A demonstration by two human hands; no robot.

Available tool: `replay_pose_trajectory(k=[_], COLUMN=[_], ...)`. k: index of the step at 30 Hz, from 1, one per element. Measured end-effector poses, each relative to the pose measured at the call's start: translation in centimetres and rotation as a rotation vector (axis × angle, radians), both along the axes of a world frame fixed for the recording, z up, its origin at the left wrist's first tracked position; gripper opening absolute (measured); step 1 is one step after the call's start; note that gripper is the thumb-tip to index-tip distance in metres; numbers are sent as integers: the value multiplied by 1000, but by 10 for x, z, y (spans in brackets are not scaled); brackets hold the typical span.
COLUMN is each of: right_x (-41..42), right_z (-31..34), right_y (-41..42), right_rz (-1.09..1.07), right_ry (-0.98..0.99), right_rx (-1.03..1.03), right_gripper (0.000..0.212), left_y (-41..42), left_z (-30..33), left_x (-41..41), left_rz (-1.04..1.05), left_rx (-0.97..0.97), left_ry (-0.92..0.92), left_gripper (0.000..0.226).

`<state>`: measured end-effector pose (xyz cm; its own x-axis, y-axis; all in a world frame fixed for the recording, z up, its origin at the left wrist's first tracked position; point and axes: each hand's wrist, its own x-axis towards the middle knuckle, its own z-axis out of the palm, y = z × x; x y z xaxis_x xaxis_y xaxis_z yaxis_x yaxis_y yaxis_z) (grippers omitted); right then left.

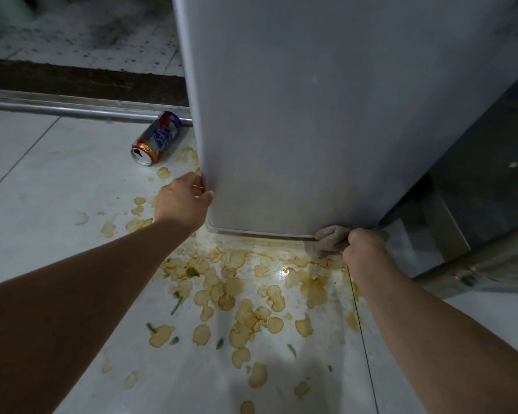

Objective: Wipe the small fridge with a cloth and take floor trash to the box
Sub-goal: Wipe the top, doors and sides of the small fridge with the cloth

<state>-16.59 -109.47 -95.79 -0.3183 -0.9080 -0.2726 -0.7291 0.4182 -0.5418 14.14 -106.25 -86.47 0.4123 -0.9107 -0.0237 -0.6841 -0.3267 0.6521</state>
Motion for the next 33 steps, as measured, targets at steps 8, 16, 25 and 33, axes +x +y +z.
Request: replay_pose_trajectory(k=[8,16,25,33], right_x=[10,-1,-23,-20], right_z=[20,16,17,28], right_y=[-12,11,-7,-20], right_rz=[-312,-518,-490,-536], right_ry=[56,-223,-711,-876], right_rx=[122,-279,-140,-140], right_gripper=[45,49,72,57], left_y=[16,30,-10,-32], left_z=[26,62,100,109], left_x=[-15,-79,-146,-146], left_rz=[115,-401,-884,-871], left_rx=[-143,-408,-747,-827], left_ry=[-46,-351,-982,-1305], left_gripper=[22,18,36,43])
